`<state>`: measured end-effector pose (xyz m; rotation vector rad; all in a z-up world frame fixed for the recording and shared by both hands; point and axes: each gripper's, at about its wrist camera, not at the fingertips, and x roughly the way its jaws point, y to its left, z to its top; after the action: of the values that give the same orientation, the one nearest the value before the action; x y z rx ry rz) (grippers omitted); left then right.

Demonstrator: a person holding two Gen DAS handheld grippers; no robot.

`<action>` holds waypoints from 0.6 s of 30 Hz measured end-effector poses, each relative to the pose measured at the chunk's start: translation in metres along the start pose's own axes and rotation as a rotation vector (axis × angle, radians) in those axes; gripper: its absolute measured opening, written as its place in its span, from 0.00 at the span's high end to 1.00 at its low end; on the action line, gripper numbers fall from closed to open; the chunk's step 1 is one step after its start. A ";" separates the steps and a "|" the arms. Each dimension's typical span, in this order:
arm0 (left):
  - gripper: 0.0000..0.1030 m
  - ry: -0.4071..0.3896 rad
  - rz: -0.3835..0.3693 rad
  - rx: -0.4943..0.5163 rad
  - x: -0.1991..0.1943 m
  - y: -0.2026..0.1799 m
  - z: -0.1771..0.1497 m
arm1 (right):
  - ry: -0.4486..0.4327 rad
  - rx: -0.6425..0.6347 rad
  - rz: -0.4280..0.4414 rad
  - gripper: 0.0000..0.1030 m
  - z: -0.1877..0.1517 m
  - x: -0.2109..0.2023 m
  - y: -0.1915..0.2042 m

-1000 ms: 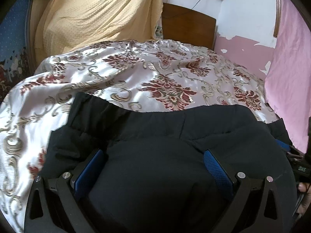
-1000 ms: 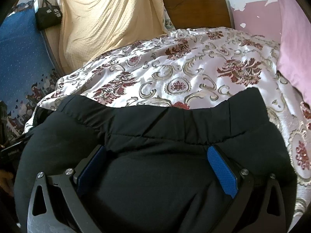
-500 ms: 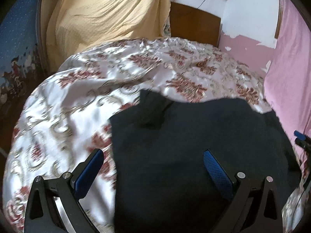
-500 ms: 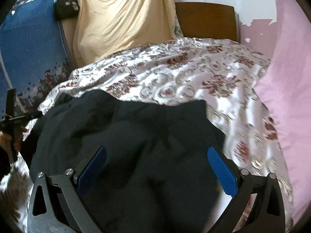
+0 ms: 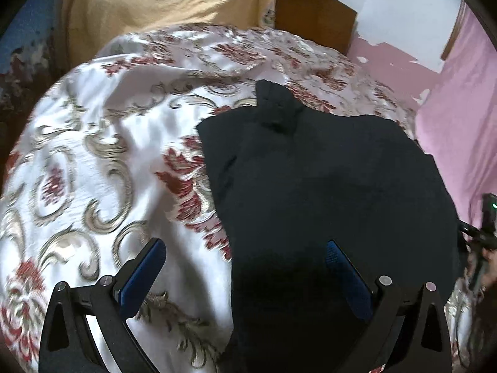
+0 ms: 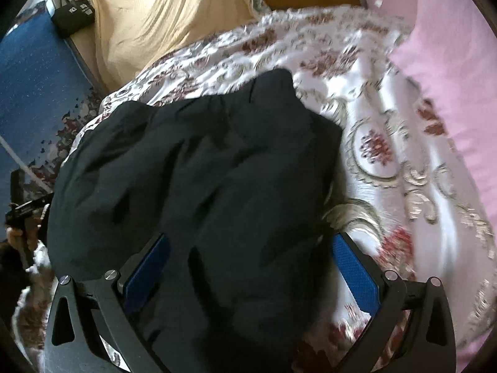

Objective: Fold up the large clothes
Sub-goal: 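Grasp the jacket bundle with both grippers and fold it in half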

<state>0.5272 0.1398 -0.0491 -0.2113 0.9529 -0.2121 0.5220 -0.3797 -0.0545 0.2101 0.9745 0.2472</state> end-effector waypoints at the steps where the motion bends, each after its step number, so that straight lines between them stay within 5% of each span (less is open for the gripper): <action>1: 0.00 0.017 -0.019 0.010 0.004 0.001 0.002 | 0.027 0.005 0.023 0.01 0.003 0.006 -0.003; 8: 0.00 0.105 -0.144 0.020 0.033 0.007 0.009 | 0.123 -0.030 0.090 0.01 0.012 0.040 -0.009; 18: 0.00 0.166 -0.277 -0.011 0.056 0.006 0.010 | 0.108 -0.060 0.187 0.01 0.010 0.054 0.008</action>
<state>0.5679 0.1310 -0.0890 -0.3401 1.0883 -0.4853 0.5587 -0.3565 -0.0897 0.2352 1.0538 0.4619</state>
